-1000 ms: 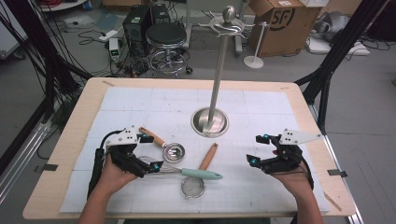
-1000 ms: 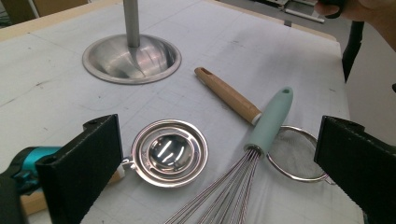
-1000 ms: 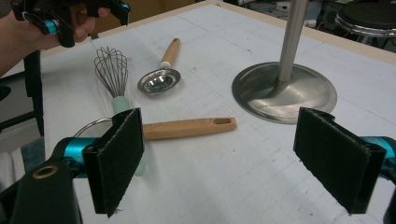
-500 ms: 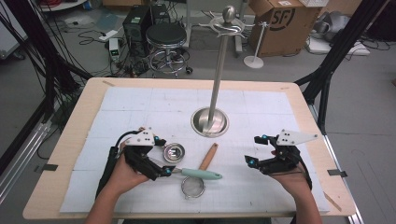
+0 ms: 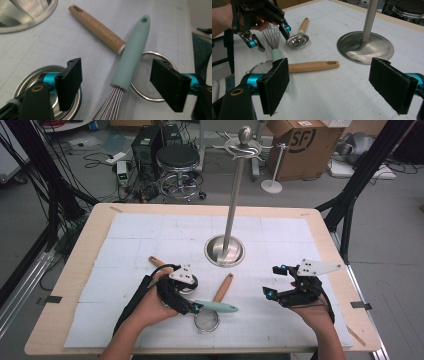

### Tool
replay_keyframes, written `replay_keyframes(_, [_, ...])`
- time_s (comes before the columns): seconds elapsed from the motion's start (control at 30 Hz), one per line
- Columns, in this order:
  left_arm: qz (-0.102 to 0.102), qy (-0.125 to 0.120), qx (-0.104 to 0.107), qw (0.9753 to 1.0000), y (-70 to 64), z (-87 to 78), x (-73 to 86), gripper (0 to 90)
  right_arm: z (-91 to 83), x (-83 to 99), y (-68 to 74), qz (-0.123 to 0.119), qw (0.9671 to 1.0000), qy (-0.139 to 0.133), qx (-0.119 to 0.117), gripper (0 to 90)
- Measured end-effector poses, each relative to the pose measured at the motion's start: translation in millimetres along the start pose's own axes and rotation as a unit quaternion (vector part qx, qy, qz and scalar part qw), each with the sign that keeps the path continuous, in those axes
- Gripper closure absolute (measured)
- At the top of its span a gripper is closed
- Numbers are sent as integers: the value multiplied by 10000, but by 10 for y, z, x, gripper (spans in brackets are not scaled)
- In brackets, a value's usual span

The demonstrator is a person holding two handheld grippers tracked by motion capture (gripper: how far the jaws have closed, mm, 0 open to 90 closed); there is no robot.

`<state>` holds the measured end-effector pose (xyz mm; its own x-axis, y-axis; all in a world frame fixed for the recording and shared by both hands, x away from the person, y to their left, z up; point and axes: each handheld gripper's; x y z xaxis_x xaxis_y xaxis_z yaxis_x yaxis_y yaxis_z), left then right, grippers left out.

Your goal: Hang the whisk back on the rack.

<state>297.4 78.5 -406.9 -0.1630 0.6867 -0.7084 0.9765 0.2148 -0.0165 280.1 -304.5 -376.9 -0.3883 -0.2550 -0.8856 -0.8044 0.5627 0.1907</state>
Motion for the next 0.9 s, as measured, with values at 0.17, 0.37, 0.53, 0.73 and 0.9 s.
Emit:
replay_keyframes(0.17, [125, 308, 166, 9993, -23, 59, -12, 431, 29, 5, 0, 27, 10000, 59, -5, 159])
replay_keyframes(0.37, [395, 794, 207, 9958, -62, 175, -131, 483, 51, 10, -11, 15, 10000, 69, -2, 160])
replay_keyframes(0.53, [444, 980, 259, 9939, -39, 217, -139, 534, 49, 14, -17, 27, 10000, 76, -13, 161])
replay_keyframes(0.73, [428, 1151, 308, 9920, -23, 251, -114, 586, 57, 28, -33, 37, 9999, 95, -9, 163])
replay_keyframes(0.9, [472, 1161, 359, 9915, -24, 248, -113, 631, 44, 28, -31, 44, 10000, 57, 16, 165])
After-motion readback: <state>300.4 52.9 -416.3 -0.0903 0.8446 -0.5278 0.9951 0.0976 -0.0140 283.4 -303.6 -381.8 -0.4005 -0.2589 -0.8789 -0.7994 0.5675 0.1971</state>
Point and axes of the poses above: each handheld gripper's, and its own axes: z roughly forward along the jaws, x roughly out of its underside, y roughly to its left, and after that the axes turned 6 degrees about z, right-handed
